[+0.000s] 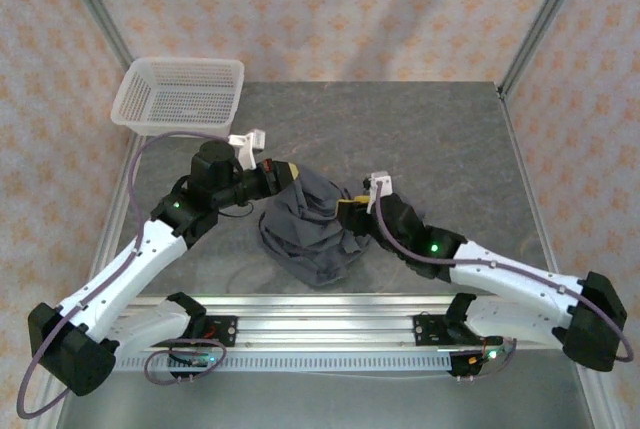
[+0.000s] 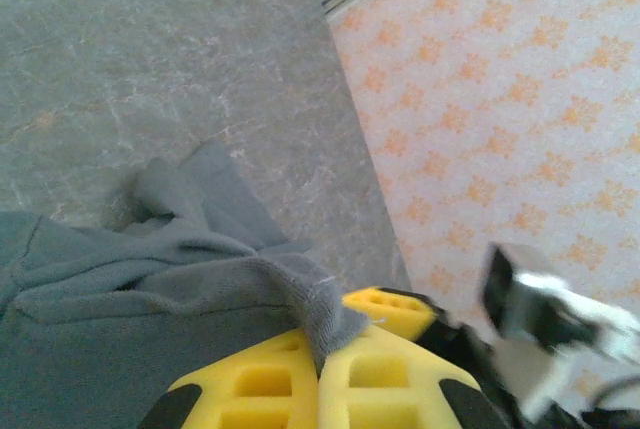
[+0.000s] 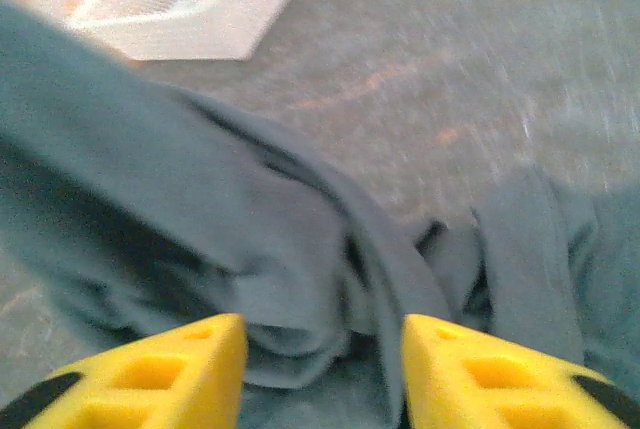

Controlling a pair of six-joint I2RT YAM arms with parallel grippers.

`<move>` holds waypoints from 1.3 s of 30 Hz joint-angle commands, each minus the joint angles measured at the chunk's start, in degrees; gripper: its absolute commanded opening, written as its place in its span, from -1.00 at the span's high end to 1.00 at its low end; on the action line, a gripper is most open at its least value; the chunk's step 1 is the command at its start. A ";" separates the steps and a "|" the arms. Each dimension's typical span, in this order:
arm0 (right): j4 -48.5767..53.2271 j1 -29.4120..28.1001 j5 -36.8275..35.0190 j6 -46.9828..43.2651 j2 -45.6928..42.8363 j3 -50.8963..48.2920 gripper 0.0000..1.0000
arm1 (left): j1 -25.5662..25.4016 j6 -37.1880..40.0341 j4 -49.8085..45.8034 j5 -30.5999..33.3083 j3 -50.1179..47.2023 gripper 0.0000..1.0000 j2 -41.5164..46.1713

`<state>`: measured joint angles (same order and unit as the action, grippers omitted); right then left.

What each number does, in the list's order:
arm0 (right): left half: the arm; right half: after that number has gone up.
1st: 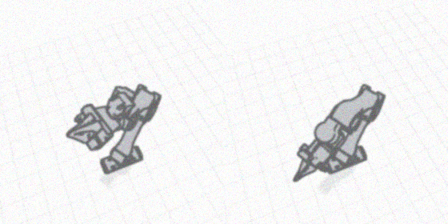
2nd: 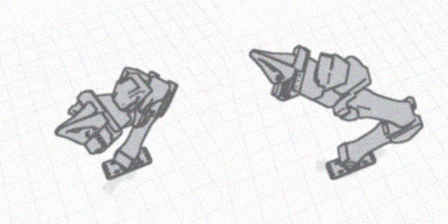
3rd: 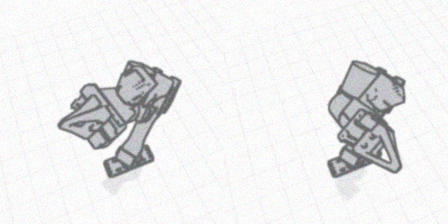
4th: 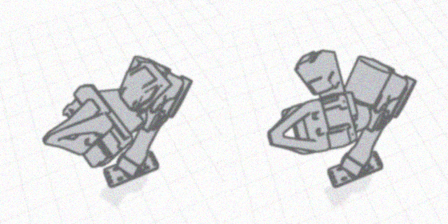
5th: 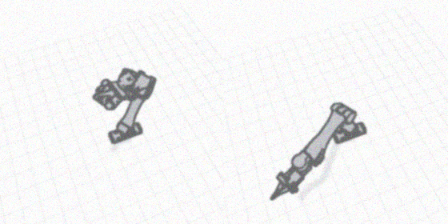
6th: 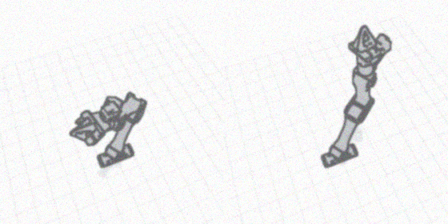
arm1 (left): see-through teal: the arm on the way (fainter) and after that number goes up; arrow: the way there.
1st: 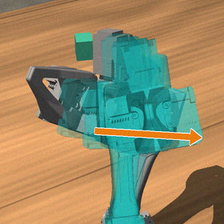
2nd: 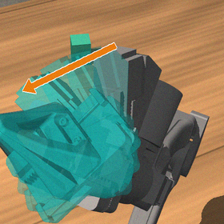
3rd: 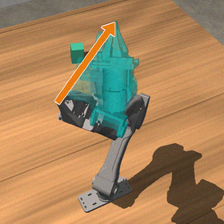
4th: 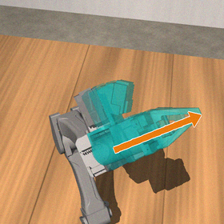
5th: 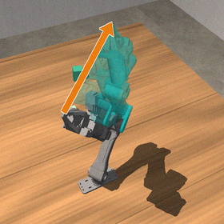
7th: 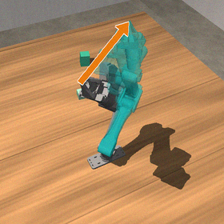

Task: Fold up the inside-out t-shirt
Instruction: Turn the T-shirt inside out at the center of the table.

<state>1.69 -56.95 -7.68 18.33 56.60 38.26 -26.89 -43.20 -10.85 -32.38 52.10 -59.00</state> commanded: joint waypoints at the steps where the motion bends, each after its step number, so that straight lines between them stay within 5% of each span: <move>1: -4.23 -4.85 -7.56 -13.47 -0.59 3.60 -0.03 | 0.00 1.98 -2.11 -0.14 1.87 1.00 -0.04; 5: -6.82 -7.01 -8.51 -23.94 6.44 8.33 -0.06 | -0.08 2.07 -2.24 -0.35 2.66 1.00 -0.57; 9: -7.87 -6.92 -17.63 -32.99 16.34 13.35 -0.13 | -0.26 3.10 -3.95 -0.17 3.43 1.00 -0.26; 15: -5.84 -6.27 -20.93 -34.64 27.44 21.13 -0.09 | -0.34 3.35 -4.97 0.92 3.35 1.00 0.61; 21: 1.57 -5.38 -19.33 -29.41 28.68 25.30 0.79 | 0.62 5.54 -9.62 7.45 3.61 1.00 2.18; 23: 5.36 -5.42 -15.61 -26.37 25.68 25.34 0.96 | 1.68 8.26 -12.01 10.93 4.01 1.00 1.84; 29: 4.45 -1.94 15.58 -16.80 11.87 18.34 1.00 | 2.55 17.65 -15.95 23.93 4.60 0.99 -3.08; 33: -3.81 3.41 26.65 -7.53 6.08 13.12 1.00 | 2.53 21.01 -11.10 32.31 0.44 0.25 -3.03; 39: -7.60 7.74 27.74 -1.56 6.14 11.41 1.00 | 2.37 24.12 -12.95 29.25 0.27 -0.13 -2.11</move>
<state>-1.15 -50.46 15.66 11.00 62.65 50.54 -24.69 -22.48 -23.11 -5.87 52.49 -62.08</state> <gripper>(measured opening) 0.041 0.551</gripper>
